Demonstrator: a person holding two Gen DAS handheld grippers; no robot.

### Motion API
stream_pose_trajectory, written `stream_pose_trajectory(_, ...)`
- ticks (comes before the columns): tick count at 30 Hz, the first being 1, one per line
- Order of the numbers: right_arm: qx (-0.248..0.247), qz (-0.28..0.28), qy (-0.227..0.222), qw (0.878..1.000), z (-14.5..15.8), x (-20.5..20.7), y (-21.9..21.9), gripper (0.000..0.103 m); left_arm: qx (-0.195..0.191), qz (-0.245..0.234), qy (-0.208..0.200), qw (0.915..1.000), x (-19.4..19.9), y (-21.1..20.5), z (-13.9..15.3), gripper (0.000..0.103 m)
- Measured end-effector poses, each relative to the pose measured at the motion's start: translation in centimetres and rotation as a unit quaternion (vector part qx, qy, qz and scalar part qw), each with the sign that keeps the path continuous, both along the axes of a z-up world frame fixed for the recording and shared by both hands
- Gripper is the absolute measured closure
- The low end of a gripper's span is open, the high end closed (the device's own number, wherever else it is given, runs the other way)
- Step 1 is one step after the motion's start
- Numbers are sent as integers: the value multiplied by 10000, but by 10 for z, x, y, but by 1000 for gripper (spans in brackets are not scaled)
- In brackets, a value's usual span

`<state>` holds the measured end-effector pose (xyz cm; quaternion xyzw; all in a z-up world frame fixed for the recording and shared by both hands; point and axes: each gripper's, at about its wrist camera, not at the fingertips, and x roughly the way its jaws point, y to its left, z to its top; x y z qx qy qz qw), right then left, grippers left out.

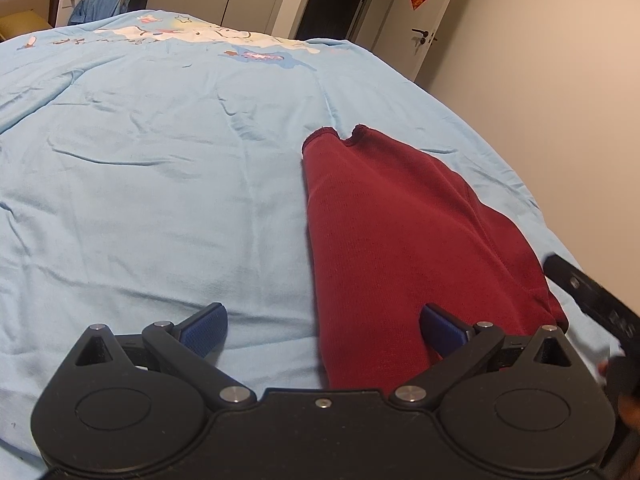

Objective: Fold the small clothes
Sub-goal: 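Move both open grippers over to the loose side edge of the sweater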

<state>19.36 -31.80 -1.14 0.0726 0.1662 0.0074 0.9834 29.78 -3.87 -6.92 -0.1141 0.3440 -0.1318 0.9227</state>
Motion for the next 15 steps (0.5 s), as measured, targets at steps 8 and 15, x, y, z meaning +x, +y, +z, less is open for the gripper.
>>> stream_pose_trajectory(8,-938,717,509,9917,-3,77,21,0,83,-39,-7,10000,2,-3,-2,1)
stream_pose_trajectory(15,126,732,762,9943,-35,88,-10,0,122,-76,-28,9999,4,-7,-5,0)
